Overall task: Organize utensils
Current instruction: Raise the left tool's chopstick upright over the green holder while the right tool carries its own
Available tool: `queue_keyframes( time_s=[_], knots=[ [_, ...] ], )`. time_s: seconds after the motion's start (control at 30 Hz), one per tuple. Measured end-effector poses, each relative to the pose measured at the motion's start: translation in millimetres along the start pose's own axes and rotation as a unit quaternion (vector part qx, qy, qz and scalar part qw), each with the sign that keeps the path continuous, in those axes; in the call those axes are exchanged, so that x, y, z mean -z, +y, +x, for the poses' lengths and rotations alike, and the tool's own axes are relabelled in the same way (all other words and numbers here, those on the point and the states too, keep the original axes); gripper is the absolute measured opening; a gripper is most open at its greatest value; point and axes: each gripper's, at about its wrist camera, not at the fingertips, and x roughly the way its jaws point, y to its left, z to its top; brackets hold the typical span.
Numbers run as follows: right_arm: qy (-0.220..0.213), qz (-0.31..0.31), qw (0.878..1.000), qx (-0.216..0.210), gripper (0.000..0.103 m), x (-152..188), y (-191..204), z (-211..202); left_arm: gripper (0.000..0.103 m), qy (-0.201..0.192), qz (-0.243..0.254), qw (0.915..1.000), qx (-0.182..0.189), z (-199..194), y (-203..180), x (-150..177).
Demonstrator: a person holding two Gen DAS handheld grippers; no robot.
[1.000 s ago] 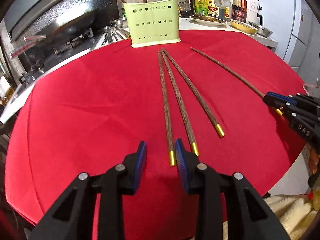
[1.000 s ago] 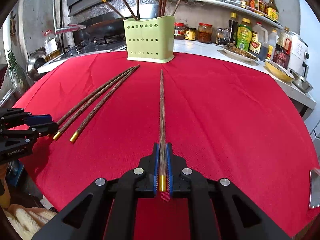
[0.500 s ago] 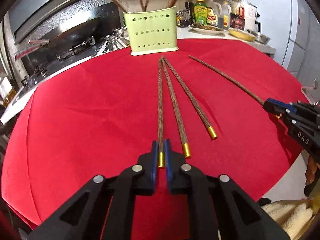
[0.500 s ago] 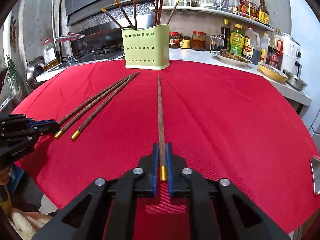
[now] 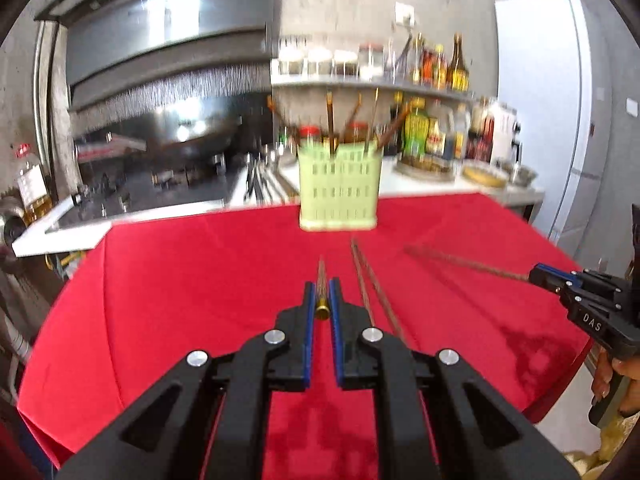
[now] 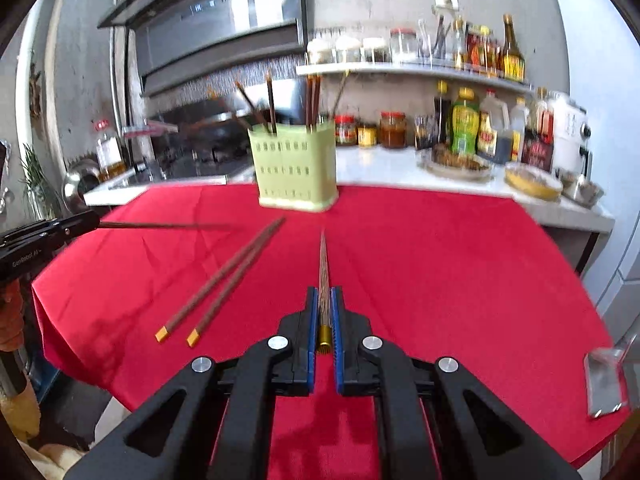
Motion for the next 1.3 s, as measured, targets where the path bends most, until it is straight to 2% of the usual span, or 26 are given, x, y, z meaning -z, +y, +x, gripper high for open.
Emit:
queue_keyframes(
  time_s=[0.13,0.27,0.5,0.77,0.9,1.03,1.13,1.3],
  knots=[
    [-0.033,0.007,0.999,-0.013,0.007,-30,-2,-12,0.007,-0.038,0.001,0.9992,0.007,-14,2,-24],
    [-0.059,0.006,0.998,-0.013,0.007,-58,-2,-21,0.007,-0.059,0.008,0.9982,0.007,-18,2,-38],
    [-0.080,-0.010,0.997,-0.015,0.007,-96,5,-25,0.007,-0.071,0.008,0.9974,0.013,-21,7,-49],
    [-0.086,-0.023,0.996,-0.010,0.007,-125,10,-6,0.007,-0.066,0.006,0.9974,0.027,-16,15,-66],
    [-0.084,-0.029,0.996,-0.006,0.007,-130,14,6,0.007,-0.068,0.008,0.9973,0.025,-11,16,-71],
    [-0.053,-0.035,0.998,-0.015,0.007,-119,18,31,0.007,-0.072,0.015,0.9972,0.017,-3,12,-68],
    [-0.028,-0.043,0.998,-0.021,0.007,-103,21,50,0.007,-0.040,0.016,0.9988,0.022,15,10,-59],
    [-0.021,-0.050,0.998,-0.016,0.007,-84,25,60,0.007,0.003,0.013,0.9997,0.020,44,10,-37]
  ],
)
